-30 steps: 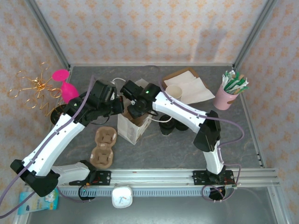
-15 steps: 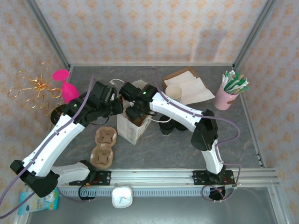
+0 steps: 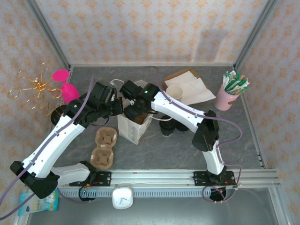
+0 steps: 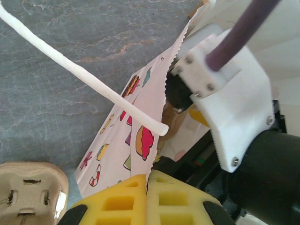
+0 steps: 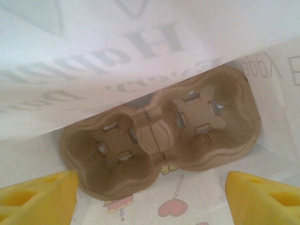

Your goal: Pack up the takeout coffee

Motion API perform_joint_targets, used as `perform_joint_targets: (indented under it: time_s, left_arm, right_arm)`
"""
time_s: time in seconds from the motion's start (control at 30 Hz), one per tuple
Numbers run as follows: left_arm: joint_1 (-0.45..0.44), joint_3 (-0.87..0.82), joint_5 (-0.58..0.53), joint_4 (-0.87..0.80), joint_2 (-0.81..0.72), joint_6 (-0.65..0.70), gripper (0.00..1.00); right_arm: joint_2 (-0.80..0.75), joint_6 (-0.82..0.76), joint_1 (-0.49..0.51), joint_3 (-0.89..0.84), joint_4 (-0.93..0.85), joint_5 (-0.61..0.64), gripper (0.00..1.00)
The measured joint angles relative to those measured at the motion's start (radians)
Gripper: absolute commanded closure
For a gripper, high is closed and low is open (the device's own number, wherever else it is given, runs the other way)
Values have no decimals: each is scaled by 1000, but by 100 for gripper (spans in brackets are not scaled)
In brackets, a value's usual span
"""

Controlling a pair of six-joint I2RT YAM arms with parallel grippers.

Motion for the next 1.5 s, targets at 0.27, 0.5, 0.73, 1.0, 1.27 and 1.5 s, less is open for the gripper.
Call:
perform_joint_targets:
  time_s: [0.27, 0.5, 0.73, 1.0, 1.27, 1.5]
  left_arm:
    - [0, -2, -3, -7, -5, -6, 100]
    - [0, -2, -12, -11, -10, -6, 100]
    - [0, -6, -10, -11, -15, -7, 100]
    - [0, -37, -2, -7, -15, -14, 100]
    - [0, -37, -2, -7, -15, -16, 100]
    - [0, -37, -2, -7, -15, -16, 93]
  right_arm:
    - [-30, 9, -3, 48, -3, 3, 6]
    - [-39, 12, -7, 66, -8, 8, 1]
    - [-73, 16, -12, 82, -13, 16, 0]
    - [-131, 34, -13, 99, -8, 14, 0]
    - [-148, 47, -14, 102, -7, 6, 0]
    - [-158, 58, -14, 103, -8, -2, 0]
